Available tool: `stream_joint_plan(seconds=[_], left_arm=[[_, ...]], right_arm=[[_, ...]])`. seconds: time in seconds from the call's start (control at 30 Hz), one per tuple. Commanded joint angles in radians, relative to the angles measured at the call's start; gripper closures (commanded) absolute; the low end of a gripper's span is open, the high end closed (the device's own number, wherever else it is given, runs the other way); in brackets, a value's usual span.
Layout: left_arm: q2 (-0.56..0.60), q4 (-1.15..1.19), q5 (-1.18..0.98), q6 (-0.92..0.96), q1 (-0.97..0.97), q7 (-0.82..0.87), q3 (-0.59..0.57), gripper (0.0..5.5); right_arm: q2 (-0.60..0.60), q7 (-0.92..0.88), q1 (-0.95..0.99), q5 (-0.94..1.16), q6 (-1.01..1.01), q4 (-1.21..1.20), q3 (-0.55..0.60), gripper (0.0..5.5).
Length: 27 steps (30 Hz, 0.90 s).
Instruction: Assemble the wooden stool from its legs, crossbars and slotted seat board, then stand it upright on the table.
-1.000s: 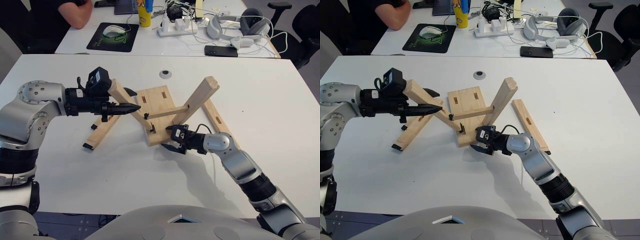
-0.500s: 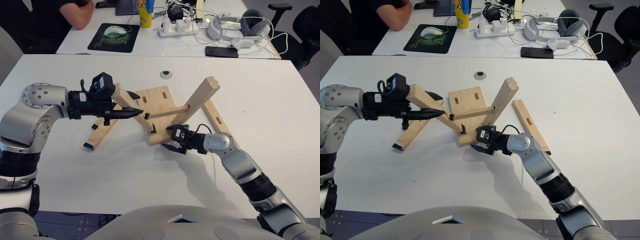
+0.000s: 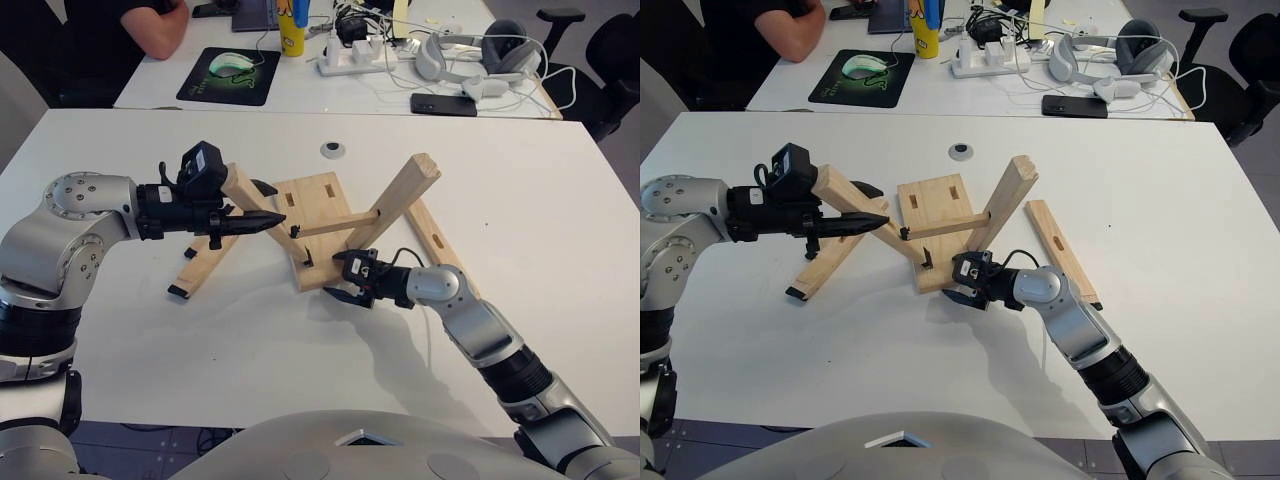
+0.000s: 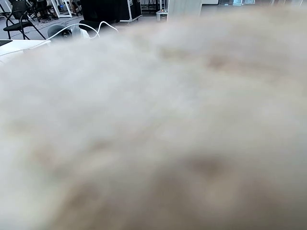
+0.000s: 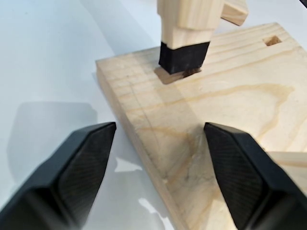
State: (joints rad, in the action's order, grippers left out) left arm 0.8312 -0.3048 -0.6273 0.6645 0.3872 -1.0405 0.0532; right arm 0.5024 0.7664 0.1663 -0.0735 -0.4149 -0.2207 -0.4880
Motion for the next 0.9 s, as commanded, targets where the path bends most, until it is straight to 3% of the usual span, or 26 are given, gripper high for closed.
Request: stream_joint_plan(seconds=[0.03,0.33,0.63,0.9], left_arm=[[0.007,0.001,0.016,0.057,-0.057,-0.020,0.065,3.44],[0.010,-0.027,0.008,0.060,-0.067,-0.025,0.068,3.44],[0.040,-0.007,0.207,-0.073,-0.069,0.007,0.183,3.44],[0.019,0.015,0.203,-0.077,-0.038,0.019,0.203,3.44]], right_arm=[[-0.002,0.009,-0.031,-0.017,-0.034,0.040,-0.036,2.10],[-0.005,0.002,-0.030,-0.020,-0.033,0.048,-0.035,2.10],[-0.007,-0.001,-0.031,-0.016,-0.056,0.031,-0.034,2.10],[-0.001,0.009,-0.040,-0.016,-0.065,0.013,-0.046,2.10]])
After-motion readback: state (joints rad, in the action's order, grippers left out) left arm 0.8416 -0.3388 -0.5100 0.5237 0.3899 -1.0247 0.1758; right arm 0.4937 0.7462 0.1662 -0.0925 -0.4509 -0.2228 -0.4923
